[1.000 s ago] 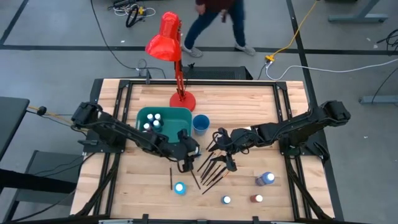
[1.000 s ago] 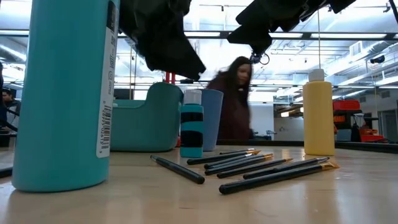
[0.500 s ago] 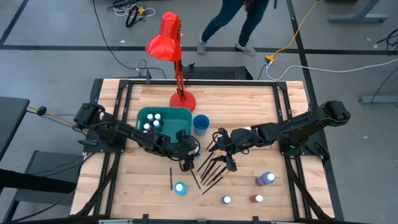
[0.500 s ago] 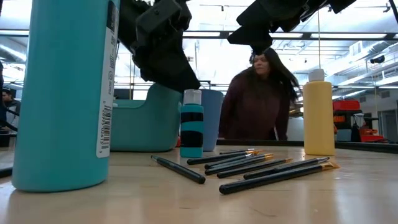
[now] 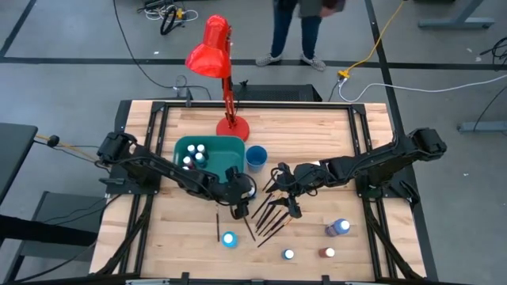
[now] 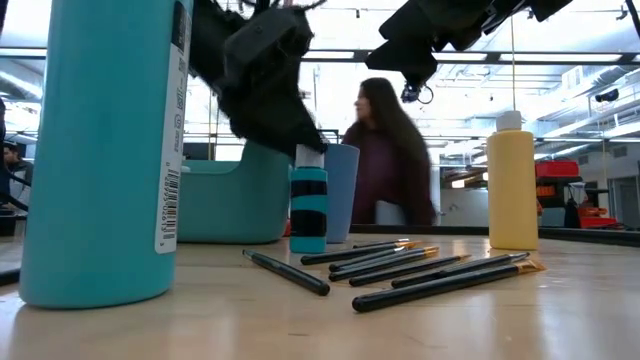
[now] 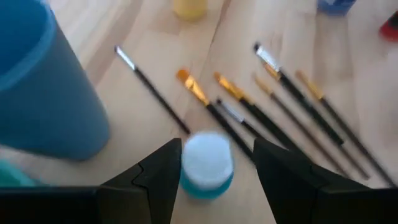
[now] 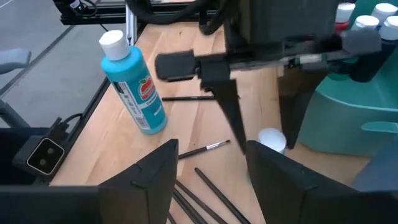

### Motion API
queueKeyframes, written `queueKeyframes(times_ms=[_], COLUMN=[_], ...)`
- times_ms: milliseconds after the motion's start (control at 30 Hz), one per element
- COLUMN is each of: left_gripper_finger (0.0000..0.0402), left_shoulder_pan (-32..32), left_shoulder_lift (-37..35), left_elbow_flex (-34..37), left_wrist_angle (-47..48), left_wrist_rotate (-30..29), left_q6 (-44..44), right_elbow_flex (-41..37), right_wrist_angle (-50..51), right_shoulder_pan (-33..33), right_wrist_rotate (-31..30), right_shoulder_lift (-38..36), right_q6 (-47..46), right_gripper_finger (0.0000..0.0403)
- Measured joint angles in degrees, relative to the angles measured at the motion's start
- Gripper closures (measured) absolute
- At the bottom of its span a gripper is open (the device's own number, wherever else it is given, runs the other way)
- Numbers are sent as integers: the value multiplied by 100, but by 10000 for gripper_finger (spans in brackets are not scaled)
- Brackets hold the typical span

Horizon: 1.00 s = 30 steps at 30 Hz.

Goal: Pick & Place Paint Supplies
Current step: Put the dark green paint bottle into the green bin

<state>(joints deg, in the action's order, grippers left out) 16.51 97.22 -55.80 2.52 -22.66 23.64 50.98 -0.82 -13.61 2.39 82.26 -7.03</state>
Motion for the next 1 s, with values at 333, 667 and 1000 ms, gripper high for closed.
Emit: queueKeyframes(times_ms=[333, 667, 1000], left_gripper_finger=[191, 191, 214], left_shoulder_pan=[-60, -201, -198], left_shoulder_lift=[5, 179, 319], left_elbow_flex=[-699, -824, -831], left_wrist_angle=[1128, 1444, 1249], left_wrist_rotate=[23, 429, 265], left_q6=[-181, 76, -52], right_elbow_flex=[0, 0, 0], right_wrist_angle=[-46, -44, 19], right_shoulder_pan=[0, 0, 0], right_wrist_rotate=[0, 2, 0], right_shoulder_lift=[0, 0, 2], right_q6=[2, 4, 7], right_gripper_finger=[204, 204, 204])
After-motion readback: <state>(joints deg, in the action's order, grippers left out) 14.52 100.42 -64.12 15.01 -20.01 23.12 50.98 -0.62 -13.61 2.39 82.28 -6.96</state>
